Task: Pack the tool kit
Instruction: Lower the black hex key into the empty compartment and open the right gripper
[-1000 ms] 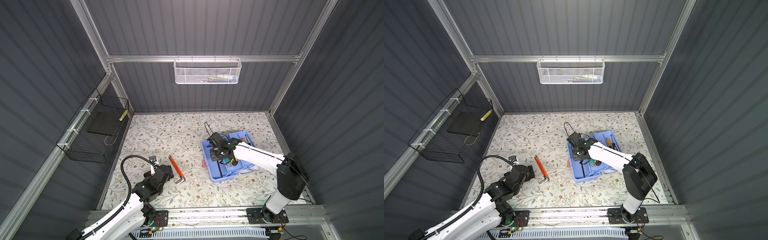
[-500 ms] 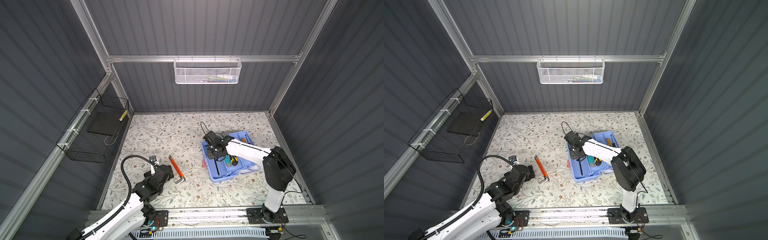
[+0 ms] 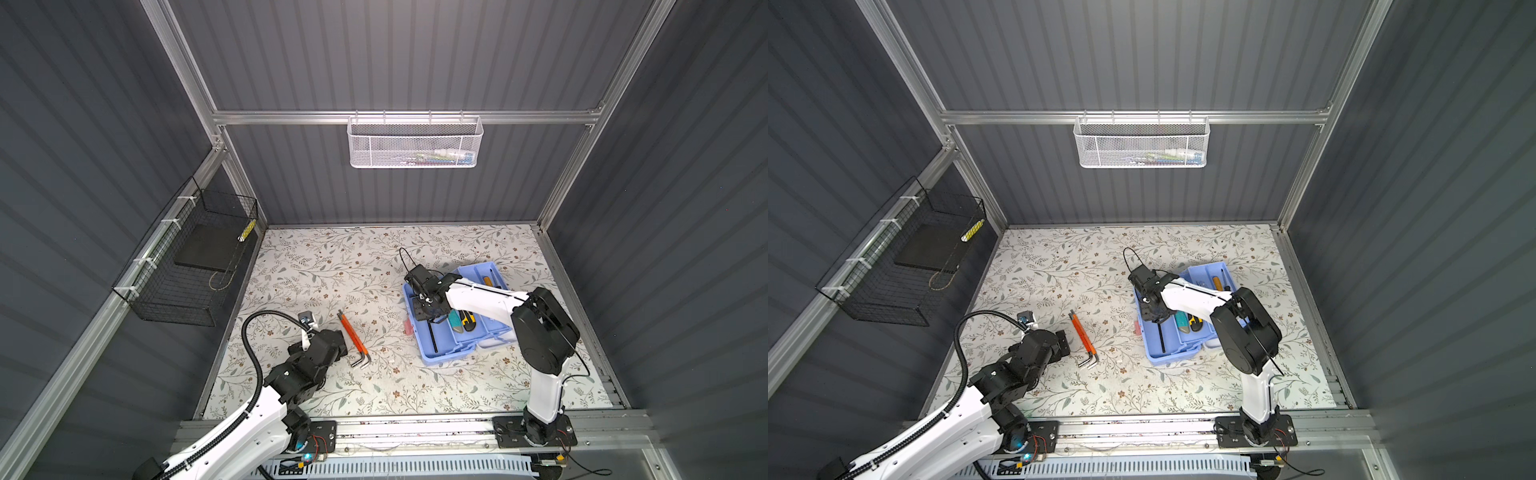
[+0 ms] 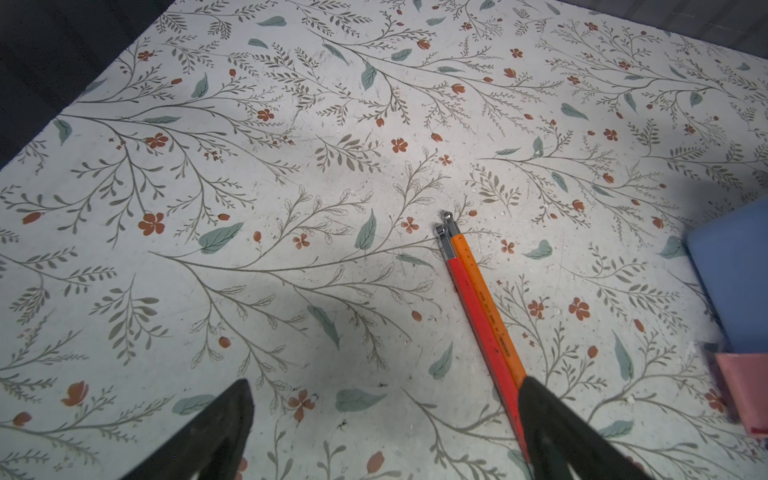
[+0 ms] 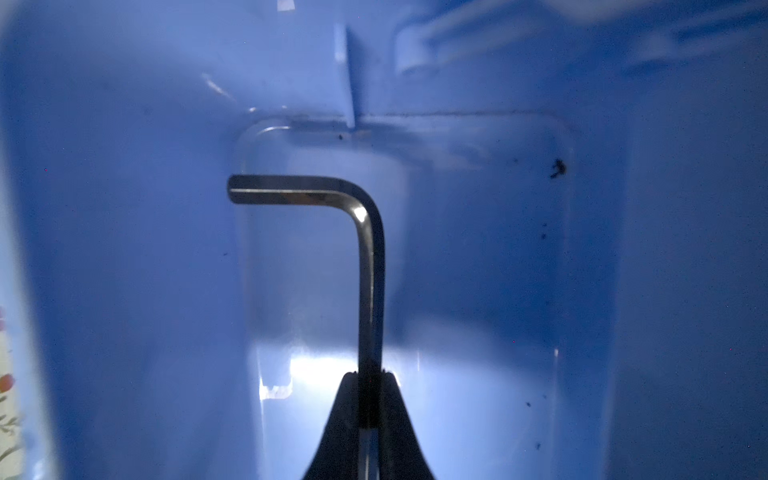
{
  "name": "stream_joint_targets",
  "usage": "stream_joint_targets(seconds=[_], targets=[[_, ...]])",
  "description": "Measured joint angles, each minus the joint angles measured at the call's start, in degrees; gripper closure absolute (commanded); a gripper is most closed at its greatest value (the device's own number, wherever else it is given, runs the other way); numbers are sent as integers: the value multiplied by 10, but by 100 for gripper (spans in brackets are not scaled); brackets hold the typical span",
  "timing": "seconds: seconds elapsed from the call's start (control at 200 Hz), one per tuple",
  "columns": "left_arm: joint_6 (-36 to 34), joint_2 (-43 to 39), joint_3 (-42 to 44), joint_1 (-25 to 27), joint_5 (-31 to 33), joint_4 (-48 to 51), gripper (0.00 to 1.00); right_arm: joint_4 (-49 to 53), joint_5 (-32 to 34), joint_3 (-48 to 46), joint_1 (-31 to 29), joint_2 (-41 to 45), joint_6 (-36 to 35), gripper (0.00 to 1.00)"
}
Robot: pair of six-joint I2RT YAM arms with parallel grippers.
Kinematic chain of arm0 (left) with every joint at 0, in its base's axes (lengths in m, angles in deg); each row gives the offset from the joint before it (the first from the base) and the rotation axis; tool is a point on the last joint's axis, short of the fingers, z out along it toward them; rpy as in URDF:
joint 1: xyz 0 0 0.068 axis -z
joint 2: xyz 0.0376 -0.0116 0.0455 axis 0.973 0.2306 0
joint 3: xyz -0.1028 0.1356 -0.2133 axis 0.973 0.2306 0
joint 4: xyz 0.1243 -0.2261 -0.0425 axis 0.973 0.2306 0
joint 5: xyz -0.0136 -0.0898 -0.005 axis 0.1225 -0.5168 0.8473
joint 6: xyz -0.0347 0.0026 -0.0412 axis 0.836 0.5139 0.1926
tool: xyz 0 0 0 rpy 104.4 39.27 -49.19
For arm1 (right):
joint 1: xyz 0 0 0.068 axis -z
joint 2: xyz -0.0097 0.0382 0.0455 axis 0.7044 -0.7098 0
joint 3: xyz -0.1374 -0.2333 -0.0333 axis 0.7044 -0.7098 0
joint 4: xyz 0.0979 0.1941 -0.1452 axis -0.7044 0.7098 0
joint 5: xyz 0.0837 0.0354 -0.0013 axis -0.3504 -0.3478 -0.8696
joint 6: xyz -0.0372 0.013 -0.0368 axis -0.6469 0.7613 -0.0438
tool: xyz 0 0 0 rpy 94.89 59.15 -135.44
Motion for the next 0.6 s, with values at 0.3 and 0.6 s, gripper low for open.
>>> stream_joint_targets(seconds=[0.3,0.6], targets=[[0,0,0,0,0,0,0,-9,-1,3,2,-2,0,73],[0,0,0,0,0,0,1,21,3,5,-7,48,-1,67]])
